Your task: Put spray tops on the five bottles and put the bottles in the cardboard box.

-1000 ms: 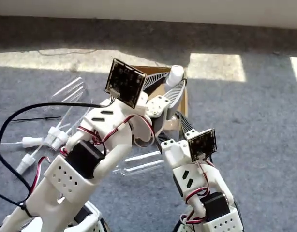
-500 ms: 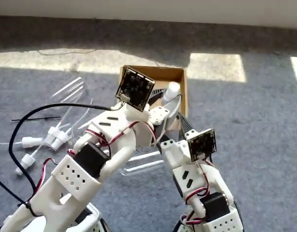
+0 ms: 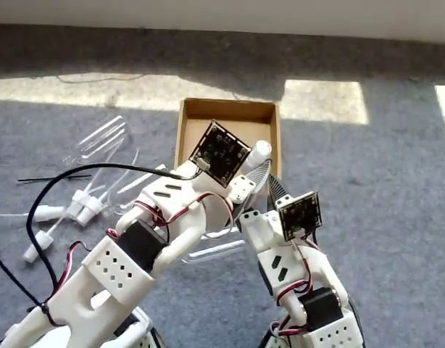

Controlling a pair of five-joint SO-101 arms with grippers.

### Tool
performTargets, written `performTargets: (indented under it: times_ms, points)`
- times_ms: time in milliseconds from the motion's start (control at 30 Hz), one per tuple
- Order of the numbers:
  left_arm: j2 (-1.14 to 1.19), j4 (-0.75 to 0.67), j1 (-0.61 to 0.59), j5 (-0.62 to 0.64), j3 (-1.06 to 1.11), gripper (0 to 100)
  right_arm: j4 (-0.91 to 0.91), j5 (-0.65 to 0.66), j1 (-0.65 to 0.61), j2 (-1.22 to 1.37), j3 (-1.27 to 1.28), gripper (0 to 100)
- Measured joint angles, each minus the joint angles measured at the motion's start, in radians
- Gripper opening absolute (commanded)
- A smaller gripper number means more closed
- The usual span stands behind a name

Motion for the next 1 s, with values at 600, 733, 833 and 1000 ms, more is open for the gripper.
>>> performTargets:
  times_ms: [600,733,833,1000]
  points:
    - [-0.002,0.002,-0.052,-0.008,-0.181,15,0.0,0.0,0.002,-0.002,0.0,0.5]
    - [-0.002,0.002,-0.127,-0.008,-0.176,15,0.0,0.0,0.002,-0.002,0.0,0.5]
    - [-0.002,0.002,-0.132,-0.008,-0.143,15,0.0,0.0,0.002,-0.002,0.0,0.5]
    - [-0.002,0.002,-0.129,-0.041,-0.094,15,0.0,0.0,0.002,-0.002,0.0,0.5]
